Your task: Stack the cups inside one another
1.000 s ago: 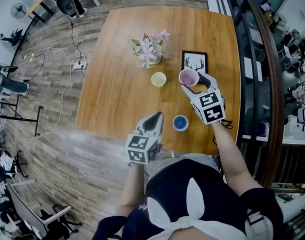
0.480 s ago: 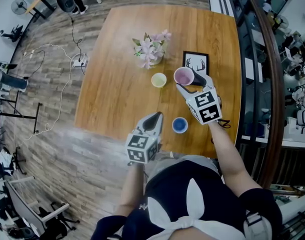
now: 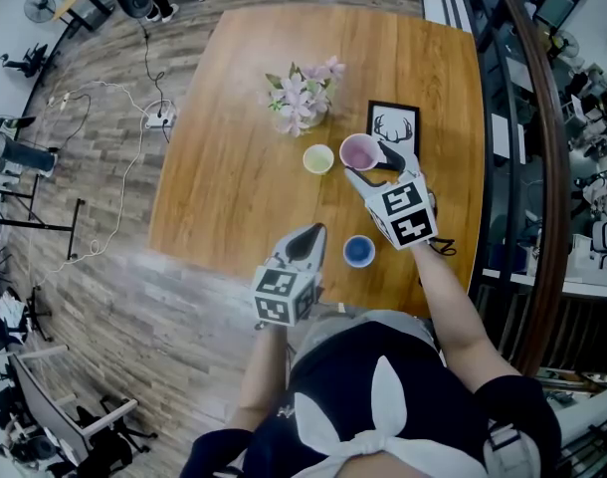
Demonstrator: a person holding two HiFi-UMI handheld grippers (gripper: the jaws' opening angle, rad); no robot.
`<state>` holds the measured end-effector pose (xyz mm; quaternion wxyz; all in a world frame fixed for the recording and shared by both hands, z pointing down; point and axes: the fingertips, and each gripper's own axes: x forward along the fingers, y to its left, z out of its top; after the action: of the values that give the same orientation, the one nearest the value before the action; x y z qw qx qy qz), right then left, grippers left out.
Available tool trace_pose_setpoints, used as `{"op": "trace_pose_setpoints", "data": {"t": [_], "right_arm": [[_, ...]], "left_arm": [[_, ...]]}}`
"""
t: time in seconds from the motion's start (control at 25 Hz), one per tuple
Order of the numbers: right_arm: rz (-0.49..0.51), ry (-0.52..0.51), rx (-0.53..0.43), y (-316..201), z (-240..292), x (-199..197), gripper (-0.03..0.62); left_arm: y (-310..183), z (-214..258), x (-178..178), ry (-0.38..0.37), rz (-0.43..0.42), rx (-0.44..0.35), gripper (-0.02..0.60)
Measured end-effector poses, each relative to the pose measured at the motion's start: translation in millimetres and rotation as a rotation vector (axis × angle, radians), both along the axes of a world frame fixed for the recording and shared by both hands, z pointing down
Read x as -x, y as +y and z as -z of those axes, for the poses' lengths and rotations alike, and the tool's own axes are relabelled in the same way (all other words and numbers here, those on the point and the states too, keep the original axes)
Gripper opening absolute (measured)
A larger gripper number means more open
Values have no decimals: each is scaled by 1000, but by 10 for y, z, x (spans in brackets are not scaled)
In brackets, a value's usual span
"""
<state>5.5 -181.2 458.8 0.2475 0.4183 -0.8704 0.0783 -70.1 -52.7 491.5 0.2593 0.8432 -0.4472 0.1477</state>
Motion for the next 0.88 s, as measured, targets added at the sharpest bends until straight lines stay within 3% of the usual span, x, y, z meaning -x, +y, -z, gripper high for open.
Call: {"op": "trace_pose_setpoints", "data": {"t": [0.88], "right_arm": [[105, 0, 25, -191, -82, 366, 314]], "left_arm": [[-180, -127, 10, 10, 48, 33, 25]]}}
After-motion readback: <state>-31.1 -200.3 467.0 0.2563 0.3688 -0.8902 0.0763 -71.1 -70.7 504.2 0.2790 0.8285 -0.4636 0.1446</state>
